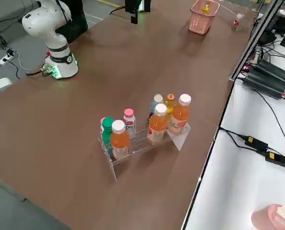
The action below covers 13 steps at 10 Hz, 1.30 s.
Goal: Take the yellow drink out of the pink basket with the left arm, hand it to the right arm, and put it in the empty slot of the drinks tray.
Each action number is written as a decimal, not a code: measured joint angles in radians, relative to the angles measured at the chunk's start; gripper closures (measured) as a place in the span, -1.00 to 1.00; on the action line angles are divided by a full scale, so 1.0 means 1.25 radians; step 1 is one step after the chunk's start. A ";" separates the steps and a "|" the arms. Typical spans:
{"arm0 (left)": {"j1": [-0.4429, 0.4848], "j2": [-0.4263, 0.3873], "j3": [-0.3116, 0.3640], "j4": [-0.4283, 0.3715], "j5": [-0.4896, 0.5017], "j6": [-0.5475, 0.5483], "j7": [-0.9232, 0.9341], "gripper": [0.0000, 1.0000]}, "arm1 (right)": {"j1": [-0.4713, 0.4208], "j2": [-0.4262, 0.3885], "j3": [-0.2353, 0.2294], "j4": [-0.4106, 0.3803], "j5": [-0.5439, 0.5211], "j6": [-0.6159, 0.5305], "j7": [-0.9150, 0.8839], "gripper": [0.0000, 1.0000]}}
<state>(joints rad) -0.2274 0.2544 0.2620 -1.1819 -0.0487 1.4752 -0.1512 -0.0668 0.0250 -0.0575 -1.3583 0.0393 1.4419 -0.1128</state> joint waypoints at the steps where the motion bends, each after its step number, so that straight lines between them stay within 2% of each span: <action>1: 0.000 0.000 0.000 0.000 0.000 0.000 0.000 -1.00 | 0.000 0.000 0.000 0.000 0.000 0.000 0.000 -0.98; 9: 0.000 0.000 0.000 -0.001 -0.003 0.000 0.000 -1.00 | 0.000 0.000 0.000 0.000 0.000 0.002 0.000 -0.98; 13: -0.002 0.021 -0.006 -0.014 -0.012 0.029 -0.002 -1.00 | 0.000 0.000 -0.001 0.000 0.000 0.002 0.000 -0.98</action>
<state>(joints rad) -0.2297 0.2805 0.2547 -1.1997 -0.0635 1.5116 -0.1537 -0.0668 0.0249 -0.0582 -1.3583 0.0392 1.4440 -0.1127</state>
